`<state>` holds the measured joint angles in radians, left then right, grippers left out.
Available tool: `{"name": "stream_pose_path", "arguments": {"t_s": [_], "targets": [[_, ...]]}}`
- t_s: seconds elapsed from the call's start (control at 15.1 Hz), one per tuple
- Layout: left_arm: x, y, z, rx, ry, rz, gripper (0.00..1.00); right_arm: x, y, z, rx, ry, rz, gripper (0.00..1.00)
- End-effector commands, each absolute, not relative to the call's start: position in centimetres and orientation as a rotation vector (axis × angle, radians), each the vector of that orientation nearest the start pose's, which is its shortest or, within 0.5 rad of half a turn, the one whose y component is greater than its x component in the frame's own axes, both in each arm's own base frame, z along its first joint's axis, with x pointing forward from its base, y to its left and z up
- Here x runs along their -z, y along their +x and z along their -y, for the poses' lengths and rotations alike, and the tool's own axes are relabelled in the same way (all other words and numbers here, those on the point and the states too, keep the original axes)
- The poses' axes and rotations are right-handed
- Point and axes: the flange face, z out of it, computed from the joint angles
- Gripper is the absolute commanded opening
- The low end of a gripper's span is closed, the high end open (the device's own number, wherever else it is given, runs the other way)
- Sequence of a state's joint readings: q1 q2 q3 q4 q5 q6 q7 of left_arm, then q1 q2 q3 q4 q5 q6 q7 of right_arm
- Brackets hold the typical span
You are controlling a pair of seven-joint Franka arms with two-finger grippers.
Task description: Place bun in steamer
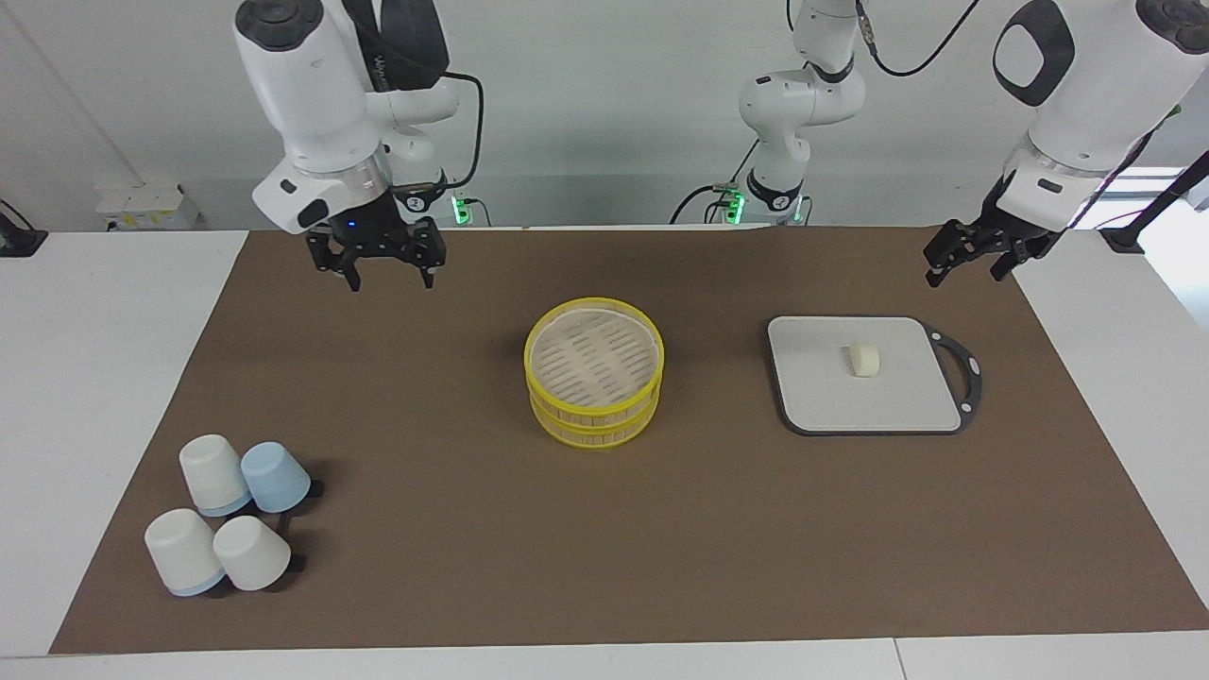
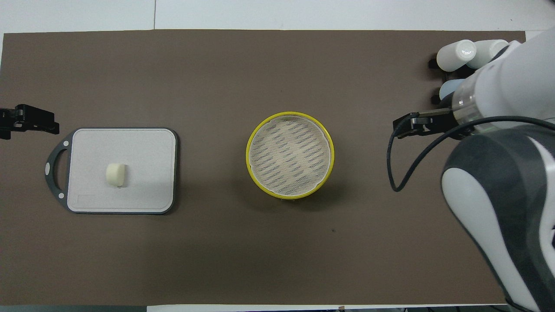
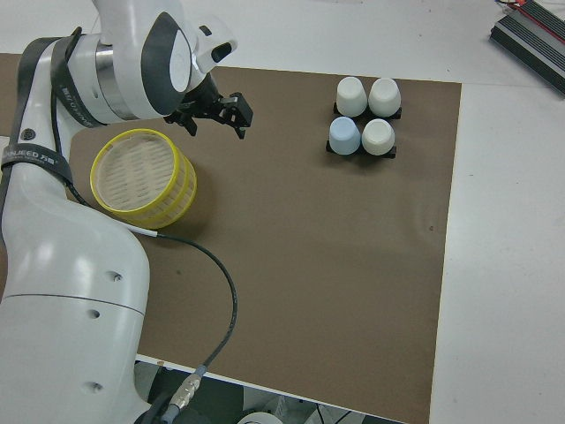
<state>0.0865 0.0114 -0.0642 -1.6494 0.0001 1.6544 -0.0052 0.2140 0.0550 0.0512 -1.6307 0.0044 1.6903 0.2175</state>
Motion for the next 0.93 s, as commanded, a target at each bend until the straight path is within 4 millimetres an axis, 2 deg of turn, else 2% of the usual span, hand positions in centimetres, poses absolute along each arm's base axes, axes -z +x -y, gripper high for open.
{"name": "stream_pose_path", "arguments": {"t_s": [0.0,0.13,0.26,0.4,0.6,0.66,0.86], "targets": [[-55.7,53.1,-1.2,0.002,-3.125,0.06,1.0,-55.3,59.0,-22.5,-0.001,-3.112,0.019,1.0],[-53.1,51.2,-1.8,0.04,-3.12,0.086,1.0,-52.7,59.5,-27.8,-0.024,-3.119,-0.028,1.0],[-49.9,49.6,-1.2,0.097,-3.117,0.071,1.0,-51.6,59.7,-31.4,0.003,-3.103,-0.087,1.0],[-47.6,49.4,-0.8,0.083,-3.118,0.075,1.0,-50.0,59.0,-35.2,0.009,-3.097,-0.129,1.0],[-44.1,49.3,-0.7,0.016,-3.122,0.06,1.0,-46.9,58.0,-42.2,0.012,-3.109,-0.233,1.0],[-43.2,49.3,-0.7,0.035,-3.123,0.055,1.0,-46.0,58.0,-43.9,0.025,-3.109,-0.263,1.0],[-41.8,49.3,-0.6,0.05,-3.123,0.038,1.0,-44.5,58.2,-45.5,0.044,-3.093,-0.264,1.0]]}}
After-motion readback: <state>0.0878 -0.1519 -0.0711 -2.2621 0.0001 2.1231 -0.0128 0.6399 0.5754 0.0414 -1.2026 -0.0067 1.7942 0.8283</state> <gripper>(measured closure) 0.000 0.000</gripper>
